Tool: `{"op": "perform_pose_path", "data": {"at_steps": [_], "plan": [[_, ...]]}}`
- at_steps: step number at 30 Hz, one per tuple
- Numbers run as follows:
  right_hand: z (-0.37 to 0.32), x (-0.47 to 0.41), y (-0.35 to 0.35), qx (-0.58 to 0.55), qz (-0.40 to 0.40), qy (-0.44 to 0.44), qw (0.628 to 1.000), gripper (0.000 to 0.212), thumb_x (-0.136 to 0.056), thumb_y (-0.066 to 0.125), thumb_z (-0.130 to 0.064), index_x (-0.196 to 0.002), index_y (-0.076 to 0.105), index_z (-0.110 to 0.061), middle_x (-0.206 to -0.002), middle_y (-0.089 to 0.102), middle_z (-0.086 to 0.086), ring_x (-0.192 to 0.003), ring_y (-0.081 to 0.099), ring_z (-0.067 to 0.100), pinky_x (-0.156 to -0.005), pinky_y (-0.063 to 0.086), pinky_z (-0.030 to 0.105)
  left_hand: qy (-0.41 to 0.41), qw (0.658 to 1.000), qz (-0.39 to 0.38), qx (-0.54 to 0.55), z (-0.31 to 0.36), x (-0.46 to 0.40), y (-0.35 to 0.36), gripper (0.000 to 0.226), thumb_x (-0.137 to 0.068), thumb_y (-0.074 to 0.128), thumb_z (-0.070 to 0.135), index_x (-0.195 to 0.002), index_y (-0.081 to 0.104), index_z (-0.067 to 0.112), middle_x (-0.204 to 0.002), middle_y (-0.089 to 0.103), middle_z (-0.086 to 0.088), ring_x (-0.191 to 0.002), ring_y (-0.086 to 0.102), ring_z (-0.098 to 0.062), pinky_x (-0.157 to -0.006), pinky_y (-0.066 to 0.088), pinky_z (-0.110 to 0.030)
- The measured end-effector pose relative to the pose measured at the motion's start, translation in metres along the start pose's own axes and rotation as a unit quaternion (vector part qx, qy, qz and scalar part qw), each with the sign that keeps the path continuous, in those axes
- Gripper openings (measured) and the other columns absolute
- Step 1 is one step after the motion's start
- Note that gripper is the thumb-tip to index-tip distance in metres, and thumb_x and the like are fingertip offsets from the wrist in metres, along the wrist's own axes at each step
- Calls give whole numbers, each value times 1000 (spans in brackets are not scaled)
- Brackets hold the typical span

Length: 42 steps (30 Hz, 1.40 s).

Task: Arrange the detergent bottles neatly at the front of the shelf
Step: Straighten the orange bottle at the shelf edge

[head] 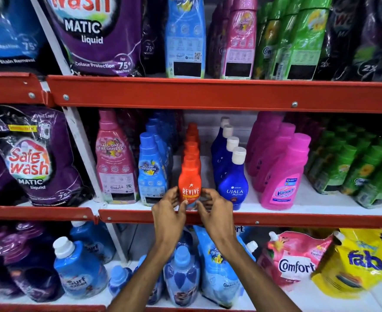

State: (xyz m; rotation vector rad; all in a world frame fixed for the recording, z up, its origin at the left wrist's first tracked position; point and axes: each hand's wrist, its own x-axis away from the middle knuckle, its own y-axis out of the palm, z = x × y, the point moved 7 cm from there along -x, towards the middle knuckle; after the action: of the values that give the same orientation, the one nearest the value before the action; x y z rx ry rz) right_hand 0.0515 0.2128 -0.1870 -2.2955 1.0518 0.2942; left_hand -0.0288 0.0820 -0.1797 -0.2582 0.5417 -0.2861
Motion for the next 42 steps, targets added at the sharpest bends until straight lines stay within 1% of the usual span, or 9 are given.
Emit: {"op": "perform_pose_path", "data": {"at_steps": [3,8,13,18,21,24,28,34,42], "plan": [[0,0,0,3,3,-1,1000,33,-85,71,-9,-115,67,-22,-95,73,-15,-85,69,-5,-82,55,14,6,1000,0,-1,-1,0,0,40,-86,73,-1,-123,68,12,-103,73,13,-90,68,12,-89,55,-12],[-2,9,-12,2,36,-35,999,32,-86,71,-9,-116,69,-19,-101,73,-13,-90,69,-3,-87,51,10,1,999,38,8,-5,7,-5,45,-85,77,7,-127,66,15,-114,75,4,-100,71,-2,-94,59,-29],[6,34,-71,29,142,-95,985,20,-80,70,1,-92,74,-16,-91,73,-6,-84,67,2,-81,49,13,80,988,133,11,28,30,-2,28,-79,79,-1,-100,70,14,-96,65,1,-91,63,-6,-84,51,-23],[39,43,-150,25,269,-44,962,16,-73,62,1,-75,65,-14,-76,66,-1,-74,61,10,-75,42,9,145,987,56,40,73,47,56,19,-80,76,0,-85,69,18,-81,66,5,-78,62,-7,-75,47,-17],[65,38,-187,29,305,-1,952,12,-72,60,-3,-80,60,-12,-79,62,3,-74,58,19,-73,41,11,136,989,-19,48,89,54,103,19,-81,77,5,-92,71,19,-85,71,8,-81,64,0,-79,47,-11],[94,19,-206,67,259,35,963,29,-76,63,1,-104,60,-7,-99,64,10,-89,64,27,-82,47,23,92,990,-96,41,90,53,149,33,-83,73,15,-116,69,18,-106,75,3,-93,69,-7,-90,55,-23],[109,-8,-208,118,104,32,987,44,-85,63,-1,-128,54,-4,-122,68,14,-105,68,29,-92,51,31,73,986,-147,-27,90,46,187,56,-83,66,30,-135,57,12,-126,71,-7,-111,69,-25,-99,55,-41],[110,-17,-209,110,36,18,993,38,-89,62,-6,-127,59,-10,-116,74,7,-104,70,24,-92,55,34,52,988,-138,-47,81,37,204,52,-84,64,34,-132,57,15,-115,76,-4,-102,72,-24,-90,58,-43],[112,-16,-210,117,25,29,992,39,-91,64,-11,-130,58,-11,-116,74,7,-103,71,24,-91,56,34,50,992,-109,-36,81,37,207,36,-89,70,11,-124,64,16,-111,77,0,-100,73,-14,-91,59,-38]]}}
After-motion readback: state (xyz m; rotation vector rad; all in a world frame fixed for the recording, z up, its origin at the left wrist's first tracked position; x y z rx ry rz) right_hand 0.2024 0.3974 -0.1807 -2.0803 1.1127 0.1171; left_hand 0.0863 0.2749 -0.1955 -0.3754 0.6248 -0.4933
